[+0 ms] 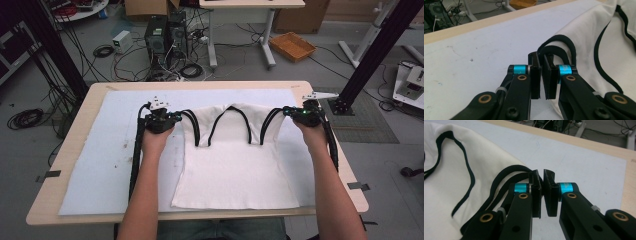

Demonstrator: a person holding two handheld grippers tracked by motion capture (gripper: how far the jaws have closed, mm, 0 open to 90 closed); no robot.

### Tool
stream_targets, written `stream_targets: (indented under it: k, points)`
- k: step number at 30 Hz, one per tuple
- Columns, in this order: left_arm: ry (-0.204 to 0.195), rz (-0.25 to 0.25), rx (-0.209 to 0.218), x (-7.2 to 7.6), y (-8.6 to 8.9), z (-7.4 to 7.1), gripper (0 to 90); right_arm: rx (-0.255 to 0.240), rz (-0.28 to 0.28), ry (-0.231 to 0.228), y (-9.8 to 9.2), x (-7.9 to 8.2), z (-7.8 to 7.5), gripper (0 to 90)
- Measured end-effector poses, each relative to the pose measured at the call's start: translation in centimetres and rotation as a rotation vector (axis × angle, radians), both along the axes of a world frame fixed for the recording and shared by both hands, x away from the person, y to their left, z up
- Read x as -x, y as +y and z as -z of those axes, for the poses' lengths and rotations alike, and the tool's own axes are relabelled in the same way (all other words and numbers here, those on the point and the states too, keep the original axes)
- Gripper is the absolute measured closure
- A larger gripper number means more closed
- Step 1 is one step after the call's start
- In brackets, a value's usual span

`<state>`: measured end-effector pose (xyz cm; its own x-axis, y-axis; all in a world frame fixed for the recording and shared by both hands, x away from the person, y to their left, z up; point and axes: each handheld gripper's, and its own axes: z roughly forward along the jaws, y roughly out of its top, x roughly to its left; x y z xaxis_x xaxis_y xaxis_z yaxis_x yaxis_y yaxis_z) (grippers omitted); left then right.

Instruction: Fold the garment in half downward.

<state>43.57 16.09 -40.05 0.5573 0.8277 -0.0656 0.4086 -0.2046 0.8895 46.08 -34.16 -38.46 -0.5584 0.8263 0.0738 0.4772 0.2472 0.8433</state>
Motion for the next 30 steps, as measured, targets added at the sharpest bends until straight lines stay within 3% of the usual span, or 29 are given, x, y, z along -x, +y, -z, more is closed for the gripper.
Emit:
stream_targets:
  k: [3,8,10,12,17,22,24,30]
  points:
    - [-0.019,-0.002,0.003,0.5,0.1,-0.5,85.3,0.015,-0.023,-0.021,-0.1,0.9,-0.4,86.1]
    - [-0.032,0.010,-0.011,1.3,-0.1,-1.0,85.2,-0.002,-0.042,-0.036,-0.4,1.8,-0.7,86.1]
    - [-0.041,0.015,-0.010,1.9,0.2,-1.3,84.8,-0.022,-0.054,-0.048,-0.6,2.7,-0.8,86.0]
    - [-0.039,0.017,-0.036,2.2,0.2,-1.4,84.7,-0.051,-0.060,-0.056,-0.7,3.2,-0.8,86.0]
    - [-0.056,0.030,-0.036,3.4,0.1,-1.8,84.8,-0.044,-0.083,-0.072,-0.5,4.2,-0.8,86.0]
    - [-0.070,0.061,-0.010,4.7,0.4,-2.2,84.8,-0.045,-0.107,-0.097,-0.7,5.5,-1.4,86.0]
    - [-0.074,0.071,-0.022,5.2,0.6,-2.2,84.7,-0.042,-0.123,-0.106,-0.8,6.1,-1.5,86.0]
    - [-0.078,0.099,-0.024,6.4,1.1,-2.0,84.7,-0.031,-0.161,-0.096,-0.9,7.0,-1.0,85.9]
